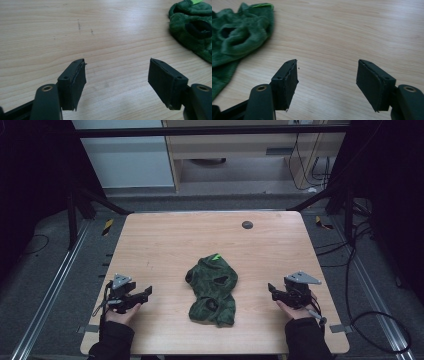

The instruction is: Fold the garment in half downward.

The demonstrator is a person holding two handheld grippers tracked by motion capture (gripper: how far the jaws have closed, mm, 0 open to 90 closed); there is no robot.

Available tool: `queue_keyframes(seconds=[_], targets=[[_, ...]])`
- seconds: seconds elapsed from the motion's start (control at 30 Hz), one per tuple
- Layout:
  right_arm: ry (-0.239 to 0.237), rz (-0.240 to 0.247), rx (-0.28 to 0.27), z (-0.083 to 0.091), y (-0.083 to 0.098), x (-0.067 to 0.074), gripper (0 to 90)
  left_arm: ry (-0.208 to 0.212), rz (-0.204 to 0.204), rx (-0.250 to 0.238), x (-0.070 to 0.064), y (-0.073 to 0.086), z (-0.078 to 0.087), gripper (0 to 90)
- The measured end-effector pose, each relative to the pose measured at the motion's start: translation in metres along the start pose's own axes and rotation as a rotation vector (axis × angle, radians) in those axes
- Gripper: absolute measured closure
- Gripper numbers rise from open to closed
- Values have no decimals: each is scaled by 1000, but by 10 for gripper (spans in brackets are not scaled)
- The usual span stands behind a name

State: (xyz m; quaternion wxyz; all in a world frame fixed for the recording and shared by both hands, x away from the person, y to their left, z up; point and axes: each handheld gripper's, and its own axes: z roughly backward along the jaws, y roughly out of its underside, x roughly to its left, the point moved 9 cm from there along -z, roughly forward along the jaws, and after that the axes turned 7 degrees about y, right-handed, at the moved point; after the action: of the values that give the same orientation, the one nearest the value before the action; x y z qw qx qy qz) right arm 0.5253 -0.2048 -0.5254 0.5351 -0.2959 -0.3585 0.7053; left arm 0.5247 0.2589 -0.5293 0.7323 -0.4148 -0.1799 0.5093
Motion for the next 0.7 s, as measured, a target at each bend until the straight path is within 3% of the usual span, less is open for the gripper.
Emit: queue_keyframes(seconds=[0.27, 0.4, 0.7], targets=[[-44, 25, -10, 5, -5, 16, 382, 53, -8, 2, -15, -2, -1, 340], [-77, 53, 0, 6, -5, 30, 427, 62, -30, 6, -21, -4, 0, 366], [-134, 71, -25, 7, -19, 45, 456, 81, -44, 13, -30, -12, -3, 366]])
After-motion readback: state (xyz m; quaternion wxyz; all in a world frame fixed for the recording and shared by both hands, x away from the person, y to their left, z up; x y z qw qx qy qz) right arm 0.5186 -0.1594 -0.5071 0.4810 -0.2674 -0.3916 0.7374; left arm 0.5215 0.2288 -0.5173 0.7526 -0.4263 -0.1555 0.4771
